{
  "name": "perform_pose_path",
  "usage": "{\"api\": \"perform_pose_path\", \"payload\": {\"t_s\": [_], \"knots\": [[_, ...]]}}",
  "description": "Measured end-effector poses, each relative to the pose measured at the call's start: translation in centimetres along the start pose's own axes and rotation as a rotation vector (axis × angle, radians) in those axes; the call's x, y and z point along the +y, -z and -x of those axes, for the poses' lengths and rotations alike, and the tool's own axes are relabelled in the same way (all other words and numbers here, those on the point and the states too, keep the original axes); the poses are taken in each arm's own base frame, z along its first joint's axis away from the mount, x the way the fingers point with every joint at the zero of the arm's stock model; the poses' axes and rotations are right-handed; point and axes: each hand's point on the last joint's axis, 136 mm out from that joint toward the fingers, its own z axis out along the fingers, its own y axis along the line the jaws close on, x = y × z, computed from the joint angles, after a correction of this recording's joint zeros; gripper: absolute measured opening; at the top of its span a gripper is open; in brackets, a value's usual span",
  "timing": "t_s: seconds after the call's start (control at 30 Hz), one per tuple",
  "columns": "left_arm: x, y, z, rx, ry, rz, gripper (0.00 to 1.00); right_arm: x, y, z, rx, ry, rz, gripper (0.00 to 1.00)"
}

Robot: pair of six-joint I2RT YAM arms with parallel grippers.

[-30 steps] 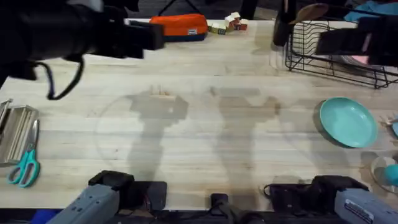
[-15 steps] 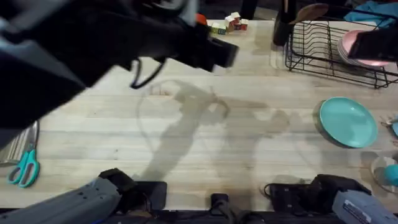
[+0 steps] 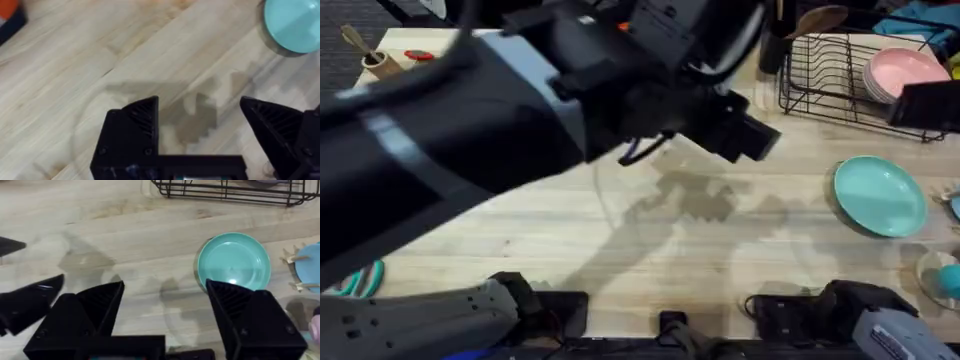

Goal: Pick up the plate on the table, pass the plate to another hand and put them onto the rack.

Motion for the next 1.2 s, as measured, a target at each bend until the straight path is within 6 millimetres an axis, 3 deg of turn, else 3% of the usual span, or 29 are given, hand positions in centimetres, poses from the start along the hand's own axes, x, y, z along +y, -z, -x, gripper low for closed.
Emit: {"api": "perform_pose_path", "payload": {"t_s": [0.33, 0.57, 0.87, 1.2], "knots": [[-3.7, -2.1, -0.6, 0.016, -0.047, -0.067, 0.995, 0.1, 1.9, 0.4, -0.022, 0.001, 0.001, 0.995], [-6.0, -4.8, -0.4, 0.009, 0.011, -0.14, 0.996, 0.3, 4.7, 1.9, -0.105, 0.004, 0.004, 0.995], [-9.6, -8.1, -1.8, 0.037, 0.04, -0.2, 0.996, 0.3, 4.9, 1.8, -0.103, 0.004, 0.004, 0.995], [-13.1, -9.5, -1.9, 0.013, 0.04, -0.256, 0.996, 0.3, 4.8, 1.4, -0.086, 0.003, 0.004, 0.995]]}}
